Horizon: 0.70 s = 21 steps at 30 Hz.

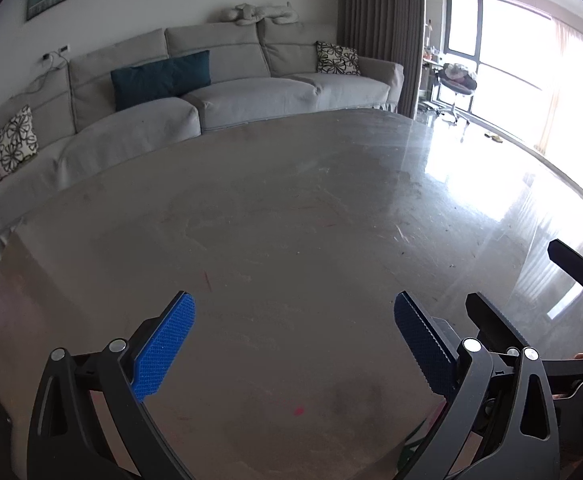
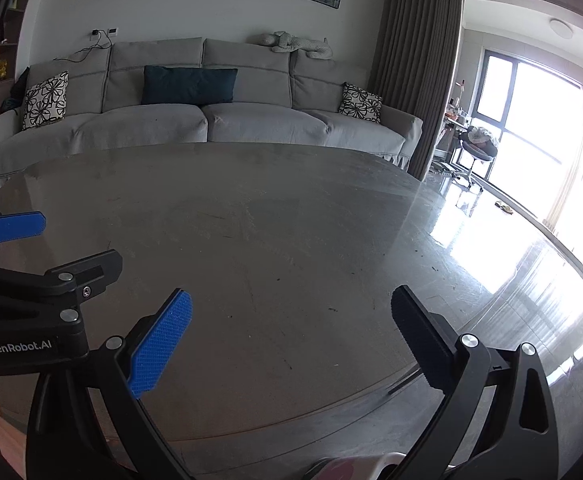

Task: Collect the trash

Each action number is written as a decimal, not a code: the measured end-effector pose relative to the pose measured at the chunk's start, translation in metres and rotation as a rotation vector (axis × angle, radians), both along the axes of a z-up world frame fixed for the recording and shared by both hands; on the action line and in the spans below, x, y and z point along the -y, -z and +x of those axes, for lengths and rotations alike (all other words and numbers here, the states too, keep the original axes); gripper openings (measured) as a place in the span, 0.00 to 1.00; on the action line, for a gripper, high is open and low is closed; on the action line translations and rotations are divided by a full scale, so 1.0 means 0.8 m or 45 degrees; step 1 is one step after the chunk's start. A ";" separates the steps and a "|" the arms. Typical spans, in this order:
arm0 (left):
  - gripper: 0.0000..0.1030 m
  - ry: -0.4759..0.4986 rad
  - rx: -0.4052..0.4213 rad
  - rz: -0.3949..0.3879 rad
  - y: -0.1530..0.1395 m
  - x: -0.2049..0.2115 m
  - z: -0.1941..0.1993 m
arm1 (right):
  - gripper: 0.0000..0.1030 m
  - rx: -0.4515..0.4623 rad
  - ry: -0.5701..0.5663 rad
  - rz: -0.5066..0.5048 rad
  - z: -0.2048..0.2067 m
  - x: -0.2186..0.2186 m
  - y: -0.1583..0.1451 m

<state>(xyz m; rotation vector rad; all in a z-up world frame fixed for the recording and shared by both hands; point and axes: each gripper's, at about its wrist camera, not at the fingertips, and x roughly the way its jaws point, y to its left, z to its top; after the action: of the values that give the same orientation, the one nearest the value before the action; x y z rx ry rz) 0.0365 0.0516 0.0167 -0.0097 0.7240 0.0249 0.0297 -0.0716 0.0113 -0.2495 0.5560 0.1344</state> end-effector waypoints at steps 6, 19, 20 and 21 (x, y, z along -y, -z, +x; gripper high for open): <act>0.96 0.011 -0.005 -0.011 0.008 -0.004 0.013 | 0.97 -0.007 -0.001 -0.032 0.008 -0.007 0.005; 0.96 0.033 0.023 -0.021 0.011 -0.001 0.016 | 0.97 0.000 0.018 -0.042 0.005 -0.001 0.010; 0.96 0.036 0.018 -0.028 0.013 -0.001 0.015 | 0.97 0.000 0.019 -0.044 0.005 -0.001 0.010; 0.96 0.039 0.010 -0.030 0.014 -0.001 0.017 | 0.97 -0.002 0.019 -0.048 0.005 -0.003 0.011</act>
<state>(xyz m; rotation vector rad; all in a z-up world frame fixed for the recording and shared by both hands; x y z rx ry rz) 0.0497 0.0525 0.0057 -0.0211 0.7168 -0.0125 0.0340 -0.0692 0.0023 -0.2816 0.5620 0.1097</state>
